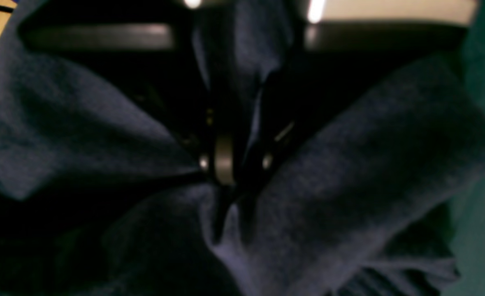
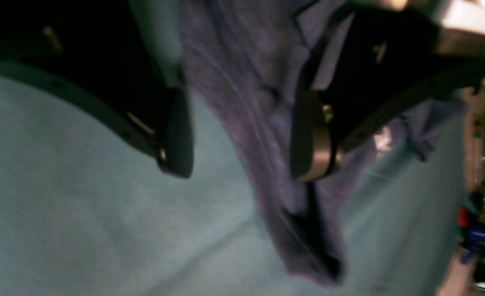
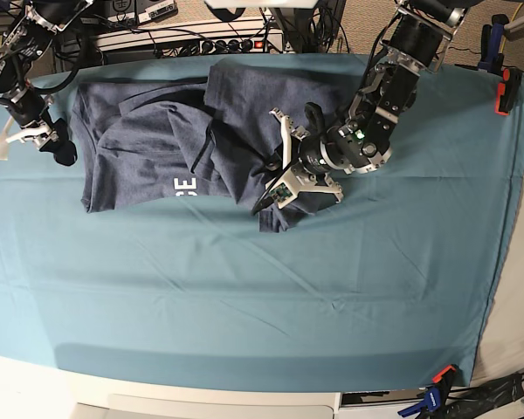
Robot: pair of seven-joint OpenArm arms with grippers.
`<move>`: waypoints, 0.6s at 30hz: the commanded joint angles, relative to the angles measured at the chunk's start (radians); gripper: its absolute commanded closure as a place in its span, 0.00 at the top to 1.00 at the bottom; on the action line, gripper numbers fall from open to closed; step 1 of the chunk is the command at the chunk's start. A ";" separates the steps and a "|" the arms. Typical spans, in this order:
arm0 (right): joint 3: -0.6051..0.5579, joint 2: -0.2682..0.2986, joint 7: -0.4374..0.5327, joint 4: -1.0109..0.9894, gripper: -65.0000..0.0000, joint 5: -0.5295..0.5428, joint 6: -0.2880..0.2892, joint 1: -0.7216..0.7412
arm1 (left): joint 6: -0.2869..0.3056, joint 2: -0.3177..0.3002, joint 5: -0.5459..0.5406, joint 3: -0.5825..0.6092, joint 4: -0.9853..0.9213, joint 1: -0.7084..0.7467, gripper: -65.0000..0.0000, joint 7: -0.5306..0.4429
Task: Fold the T-shirt properly
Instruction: 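Hold the fold with the left gripper while the right gripper grasps the printed end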
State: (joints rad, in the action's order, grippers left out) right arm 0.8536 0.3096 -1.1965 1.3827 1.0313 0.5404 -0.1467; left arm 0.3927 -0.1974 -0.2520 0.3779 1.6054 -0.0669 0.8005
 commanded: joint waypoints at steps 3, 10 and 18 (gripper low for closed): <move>0.005 0.020 -0.009 0.014 0.59 -0.002 0.034 0.006 | -0.003 -0.005 0.012 -0.003 0.010 -0.008 0.18 0.013; -0.083 0.020 -0.014 0.014 0.59 -0.037 0.041 0.012 | -0.003 -0.005 0.012 -0.003 0.010 -0.008 0.18 0.011; -0.209 0.020 -0.029 0.014 0.59 -0.034 0.047 0.050 | -0.003 -0.005 0.012 -0.003 0.010 -0.008 0.18 0.011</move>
State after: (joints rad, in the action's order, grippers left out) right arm 0.6411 0.3122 -1.2190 1.3849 0.9955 0.5850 -0.1017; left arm 0.3927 -0.1974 -0.2520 0.3779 1.6054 -0.0666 0.7998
